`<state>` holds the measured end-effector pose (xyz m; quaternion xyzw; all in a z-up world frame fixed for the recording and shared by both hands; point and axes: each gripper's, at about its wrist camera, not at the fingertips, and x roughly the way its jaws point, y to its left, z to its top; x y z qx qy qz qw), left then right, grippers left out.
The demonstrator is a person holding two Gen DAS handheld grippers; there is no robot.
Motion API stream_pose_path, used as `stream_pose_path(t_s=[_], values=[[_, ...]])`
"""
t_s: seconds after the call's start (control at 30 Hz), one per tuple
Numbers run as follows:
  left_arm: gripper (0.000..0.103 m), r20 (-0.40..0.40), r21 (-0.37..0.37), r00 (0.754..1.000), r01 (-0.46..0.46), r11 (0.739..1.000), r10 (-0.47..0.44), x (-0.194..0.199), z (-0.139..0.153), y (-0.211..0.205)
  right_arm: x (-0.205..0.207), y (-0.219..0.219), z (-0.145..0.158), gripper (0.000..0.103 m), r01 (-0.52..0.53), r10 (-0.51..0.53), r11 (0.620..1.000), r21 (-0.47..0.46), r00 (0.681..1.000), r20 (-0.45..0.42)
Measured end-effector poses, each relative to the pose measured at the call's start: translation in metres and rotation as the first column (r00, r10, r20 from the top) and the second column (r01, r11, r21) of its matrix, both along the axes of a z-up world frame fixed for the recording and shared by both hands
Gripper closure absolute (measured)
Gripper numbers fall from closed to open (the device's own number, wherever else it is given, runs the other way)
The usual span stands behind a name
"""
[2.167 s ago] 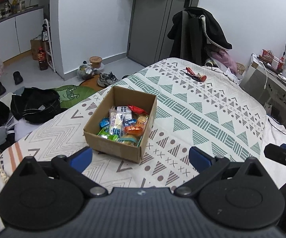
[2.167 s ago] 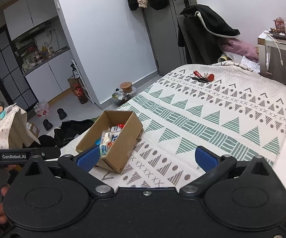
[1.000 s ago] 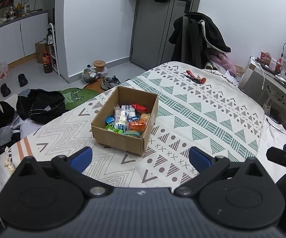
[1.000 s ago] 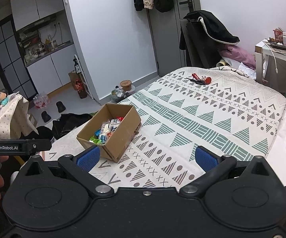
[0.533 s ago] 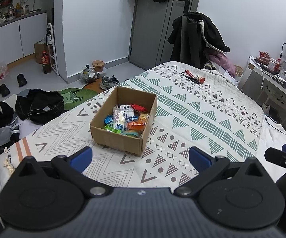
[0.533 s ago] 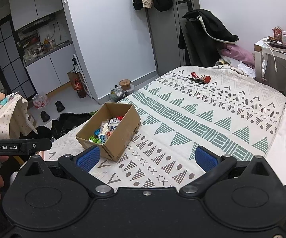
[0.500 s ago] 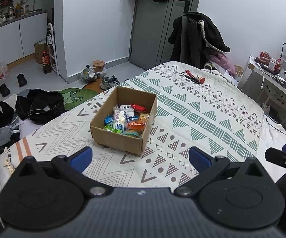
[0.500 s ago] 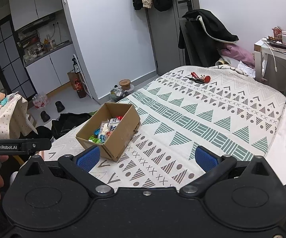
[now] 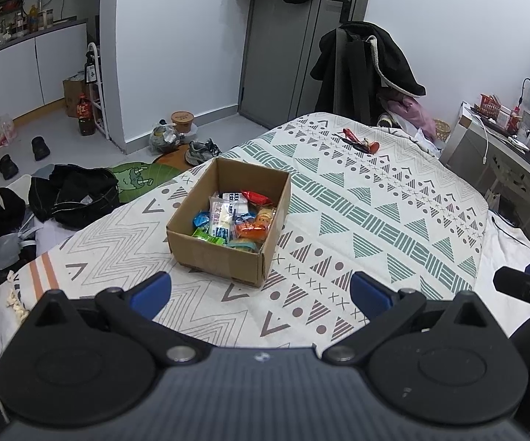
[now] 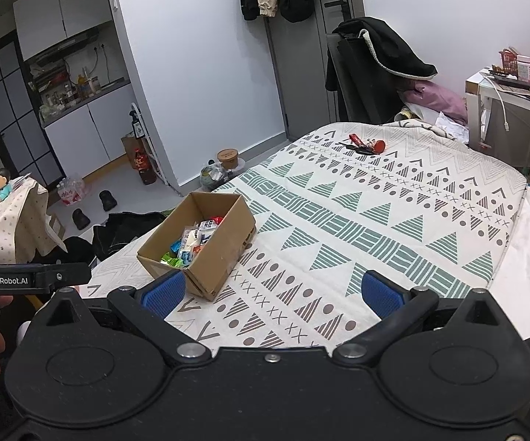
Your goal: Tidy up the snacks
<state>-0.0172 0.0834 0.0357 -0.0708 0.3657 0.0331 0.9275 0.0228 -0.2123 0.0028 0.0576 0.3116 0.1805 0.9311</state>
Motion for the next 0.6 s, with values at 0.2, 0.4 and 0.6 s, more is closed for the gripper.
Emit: stream_pose_path(t_s=[0.2, 0.4, 0.6], values=[[0.0, 0.003, 0.002, 1.0, 0.004, 1.0, -0.004, 0.0, 0.0, 0.0, 0.0, -0.001, -0.001, 0.0, 0.0, 0.0, 1.0, -0.003, 1.0, -0.003], [0.0, 0.014, 0.009, 1.0, 0.002, 1.0, -0.002, -0.003, -0.002, -0.002, 0.004, 0.002, -0.005, 0.0, -0.001, 0.001, 1.0, -0.005, 1.0, -0.018], [0.0, 0.011, 0.003, 1.0, 0.002, 1.0, -0.002, -0.001, -0.003, -0.002, 0.009, 0.005, -0.011, 0.0, -0.003, 0.003, 1.0, -0.008, 1.0, -0.03]])
